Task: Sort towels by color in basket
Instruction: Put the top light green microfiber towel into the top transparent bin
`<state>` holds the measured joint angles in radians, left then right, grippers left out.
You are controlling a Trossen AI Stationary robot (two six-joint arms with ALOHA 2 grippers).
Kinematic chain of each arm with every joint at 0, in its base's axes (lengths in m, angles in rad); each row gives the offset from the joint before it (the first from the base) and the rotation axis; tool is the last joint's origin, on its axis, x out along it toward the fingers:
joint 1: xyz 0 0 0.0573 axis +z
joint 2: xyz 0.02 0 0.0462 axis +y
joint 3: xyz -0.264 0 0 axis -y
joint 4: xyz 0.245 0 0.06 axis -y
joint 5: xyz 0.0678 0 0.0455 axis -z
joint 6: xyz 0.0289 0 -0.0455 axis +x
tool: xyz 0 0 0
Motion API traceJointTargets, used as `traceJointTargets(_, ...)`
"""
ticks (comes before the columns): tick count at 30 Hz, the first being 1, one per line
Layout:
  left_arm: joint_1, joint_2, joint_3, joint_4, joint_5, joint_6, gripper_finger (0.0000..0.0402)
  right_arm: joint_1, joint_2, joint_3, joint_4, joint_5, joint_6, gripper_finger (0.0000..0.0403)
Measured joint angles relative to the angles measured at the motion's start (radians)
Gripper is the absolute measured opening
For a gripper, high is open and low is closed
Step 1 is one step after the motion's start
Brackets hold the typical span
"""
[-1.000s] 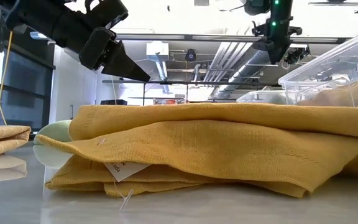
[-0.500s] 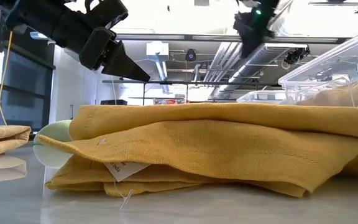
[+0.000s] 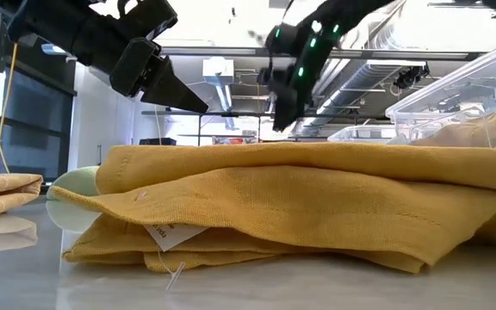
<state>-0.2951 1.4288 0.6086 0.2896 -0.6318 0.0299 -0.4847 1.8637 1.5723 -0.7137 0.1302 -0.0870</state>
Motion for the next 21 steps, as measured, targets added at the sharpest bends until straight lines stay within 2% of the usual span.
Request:
traceJointTargets(5,0.001,0.0,0.0,0.0,0.0,0.0,0.009,-0.019,0.122,0.0,0.001,0.001,-0.002,0.0212)
traceJointTargets(10,0.008,0.0,0.0,0.0,0.0,0.0,0.009,-0.029,0.206,0.0,0.001,0.045,0.032,0.0206)
traceJointTargets(14,0.013,0.0,0.0,0.0,0.0,-0.003,0.009,-0.028,0.244,0.0,-0.001,0.093,0.027,0.0159)
traceJointTargets(19,0.013,0.0,0.0,0.0,0.0,-0.018,0.009,-0.021,0.251,0.0,-0.014,0.068,0.043,0.0044)
traceJointTargets(21,0.013,0.0,0.0,-0.001,0.002,-0.018,0.009,-0.011,0.239,0.0,-0.046,0.069,0.057,0.0013)
